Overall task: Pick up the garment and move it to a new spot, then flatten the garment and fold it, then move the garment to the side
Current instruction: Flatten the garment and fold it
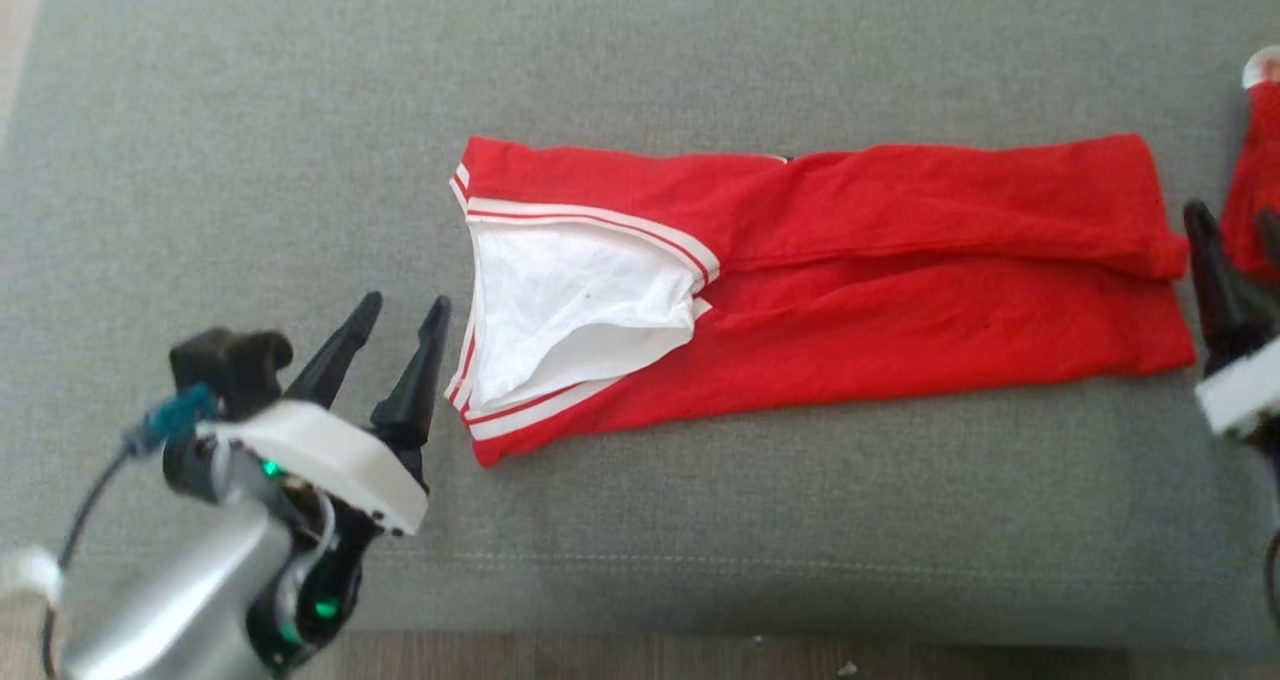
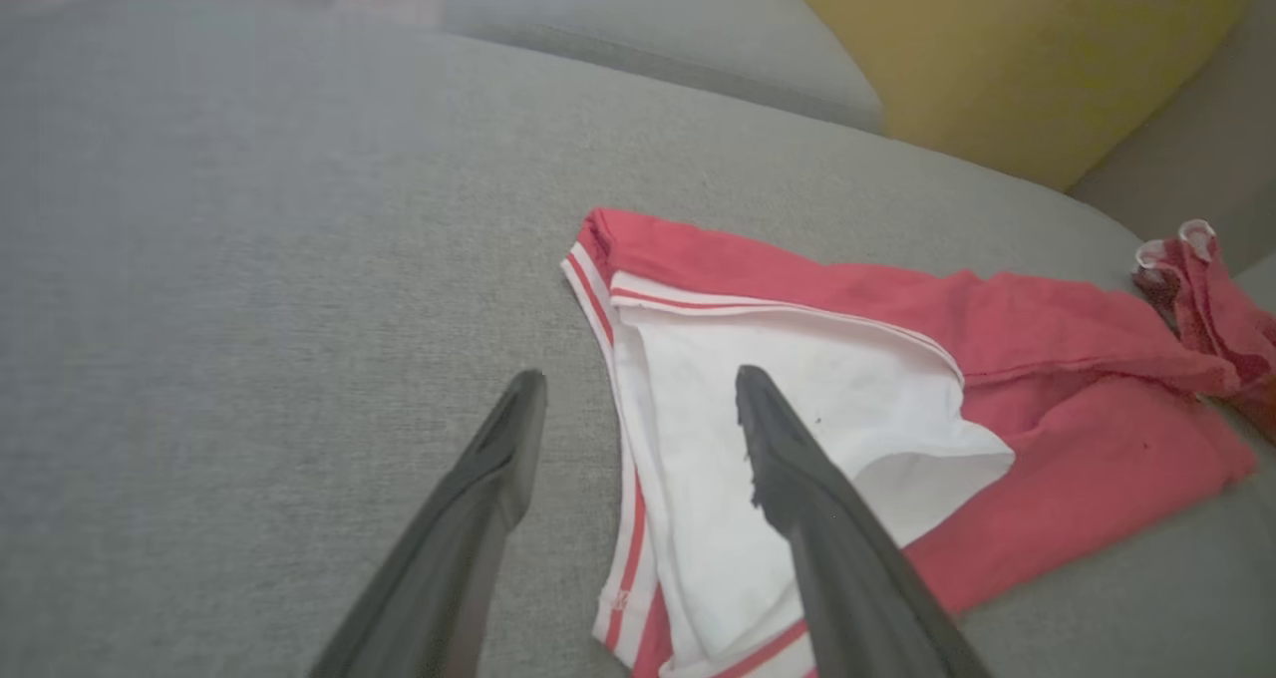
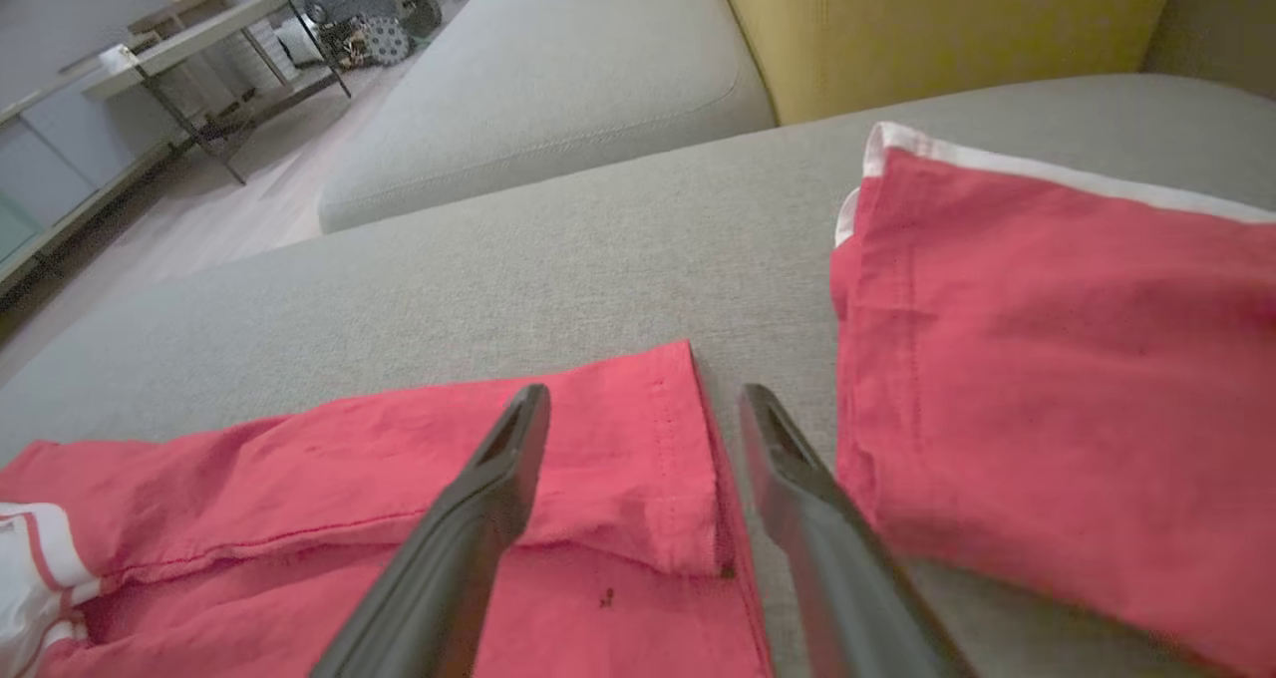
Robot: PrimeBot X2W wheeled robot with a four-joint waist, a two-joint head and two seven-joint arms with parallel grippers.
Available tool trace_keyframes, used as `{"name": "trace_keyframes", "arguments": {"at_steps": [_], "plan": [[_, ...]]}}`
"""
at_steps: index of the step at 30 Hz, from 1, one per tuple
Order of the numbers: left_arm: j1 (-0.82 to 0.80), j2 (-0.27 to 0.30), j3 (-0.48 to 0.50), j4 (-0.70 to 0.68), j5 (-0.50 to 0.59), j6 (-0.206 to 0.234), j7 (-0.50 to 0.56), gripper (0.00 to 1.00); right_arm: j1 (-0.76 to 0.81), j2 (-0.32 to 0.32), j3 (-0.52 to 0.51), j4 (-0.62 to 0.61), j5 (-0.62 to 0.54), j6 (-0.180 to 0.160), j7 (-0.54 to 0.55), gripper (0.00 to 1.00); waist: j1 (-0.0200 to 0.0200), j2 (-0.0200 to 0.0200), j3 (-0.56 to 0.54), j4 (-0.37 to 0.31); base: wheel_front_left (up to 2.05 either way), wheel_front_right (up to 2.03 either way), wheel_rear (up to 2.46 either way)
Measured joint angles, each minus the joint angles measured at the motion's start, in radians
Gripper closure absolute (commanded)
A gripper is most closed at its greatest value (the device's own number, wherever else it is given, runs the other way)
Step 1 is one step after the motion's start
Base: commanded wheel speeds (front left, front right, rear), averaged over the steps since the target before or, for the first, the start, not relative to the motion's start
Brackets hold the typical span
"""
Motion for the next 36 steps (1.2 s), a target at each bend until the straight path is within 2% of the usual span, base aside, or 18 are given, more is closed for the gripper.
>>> {"name": "trace_keyframes", "arguments": {"at_steps": [4,8,11,15,22,27,32,33,34,35,36], "plan": [[0.145,-0.093,0.174,-0.065,0.216,0.071,0.0,0.0,0.063,0.069,-0.036,0.003,-0.036,0.0,-0.077,0.0,0.0,0.0,-0.033,0.003,0.0,0.0,0.0],[0.245,-0.189,0.26,-0.114,0.426,0.099,0.0,0.0,0.078,0.118,-0.08,0.054,-0.066,0.0,-0.103,0.0,0.0,0.0,-0.053,0.019,0.0,0.0,0.0],[0.292,-0.242,0.287,-0.118,0.549,0.108,0.0,0.0,0.071,0.136,-0.13,0.108,-0.09,0.0,-0.108,0.0,0.0,0.0,-0.063,0.038,0.0,0.0,0.0],[0.328,-0.3,0.295,-0.118,0.669,0.094,0.0,0.0,0.026,0.142,-0.2,0.193,-0.155,0.0,-0.074,0.0,0.0,0.0,-0.067,0.068,0.0,0.0,0.0],[0.33,-0.362,0.305,-0.12,0.813,0.072,0.0,0.0,-0.094,0.133,-0.264,0.292,-0.345,0.0,0.036,0.0,0.0,0.0,-0.057,0.118,0.0,0.0,0.0],[0.329,-0.365,0.302,-0.111,0.921,0.073,0.0,0.0,-0.118,0.123,-0.281,0.343,-0.466,0.0,0.132,0.0,0.0,0.0,-0.046,0.137,0.0,0.0,0.0],[0.33,-0.372,0.303,-0.11,0.954,0.078,0.0,0.0,-0.124,0.131,-0.292,0.337,-0.475,0.0,0.239,0.0,0.0,0.0,-0.053,0.144,0.0,0.0,0.0],[0.331,-0.372,0.304,-0.11,0.957,0.078,0.0,0.0,-0.123,0.135,-0.292,0.331,-0.469,0.0,0.253,0.09,0.0,0.0,-0.054,0.142,0.0,0.0,0.0],[0.332,-0.373,0.305,-0.11,0.961,0.078,0.0,0.0,-0.123,0.14,-0.291,0.325,-0.458,0.0,0.264,0.5,0.0,0.0,-0.056,0.141,0.0,0.0,0.0],[0.334,-0.373,0.305,-0.11,0.963,0.078,0.0,0.0,-0.12,0.144,-0.29,0.321,-0.443,0.0,0.273,1.0,0.0,0.0,-0.058,0.139,0.0,0.0,0.0],[0.335,-0.374,0.305,-0.111,0.963,0.078,0.0,0.0,-0.115,0.146,-0.285,0.316,-0.431,0.0,0.277,1.0,0.0,0.0,-0.06,0.136,0.0,0.0,0.0]]}}
